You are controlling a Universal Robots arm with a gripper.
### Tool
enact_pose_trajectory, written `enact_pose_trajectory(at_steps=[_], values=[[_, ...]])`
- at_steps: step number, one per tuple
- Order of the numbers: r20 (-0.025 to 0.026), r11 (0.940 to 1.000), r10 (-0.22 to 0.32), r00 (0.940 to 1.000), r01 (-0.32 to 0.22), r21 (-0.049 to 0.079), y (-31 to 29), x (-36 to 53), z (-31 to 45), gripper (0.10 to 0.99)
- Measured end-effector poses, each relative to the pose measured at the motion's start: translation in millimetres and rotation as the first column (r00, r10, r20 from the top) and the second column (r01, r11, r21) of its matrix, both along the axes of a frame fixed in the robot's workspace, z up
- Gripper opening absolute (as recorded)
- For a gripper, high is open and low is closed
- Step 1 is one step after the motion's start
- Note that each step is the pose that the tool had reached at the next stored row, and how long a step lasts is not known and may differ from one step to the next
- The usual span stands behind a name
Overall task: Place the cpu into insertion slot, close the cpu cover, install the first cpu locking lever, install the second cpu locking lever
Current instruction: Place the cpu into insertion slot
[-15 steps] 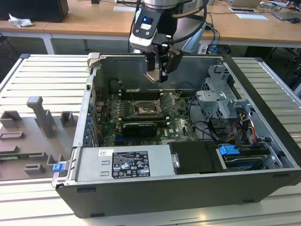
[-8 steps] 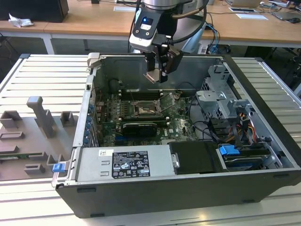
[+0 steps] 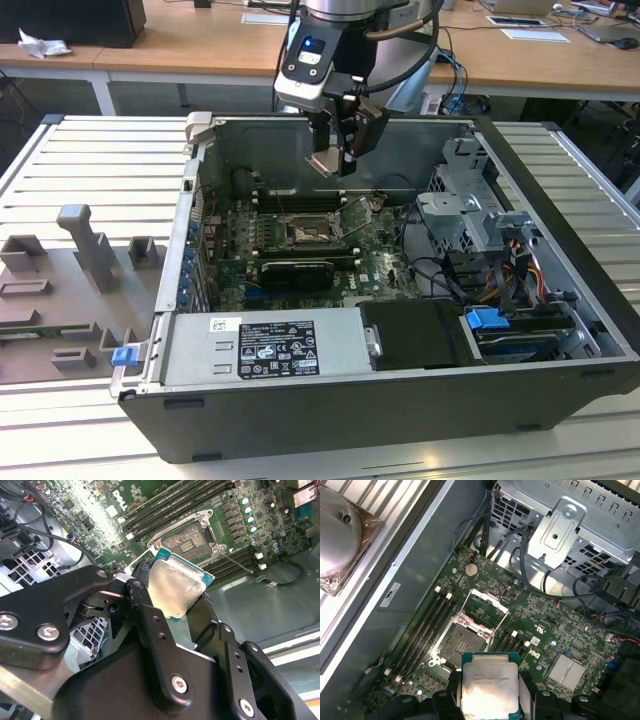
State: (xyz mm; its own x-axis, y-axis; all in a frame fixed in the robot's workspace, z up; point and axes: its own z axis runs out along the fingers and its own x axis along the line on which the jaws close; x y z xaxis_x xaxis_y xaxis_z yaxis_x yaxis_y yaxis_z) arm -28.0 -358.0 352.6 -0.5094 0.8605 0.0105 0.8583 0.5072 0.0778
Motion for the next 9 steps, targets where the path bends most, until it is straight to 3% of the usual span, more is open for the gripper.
enact_pose_trajectory(at_steps=[9], values=[[0.0000, 1.0000, -0.004, 1.0000, 0.004, 0.000, 0.0, 0.0, -0.6, 0.541]])
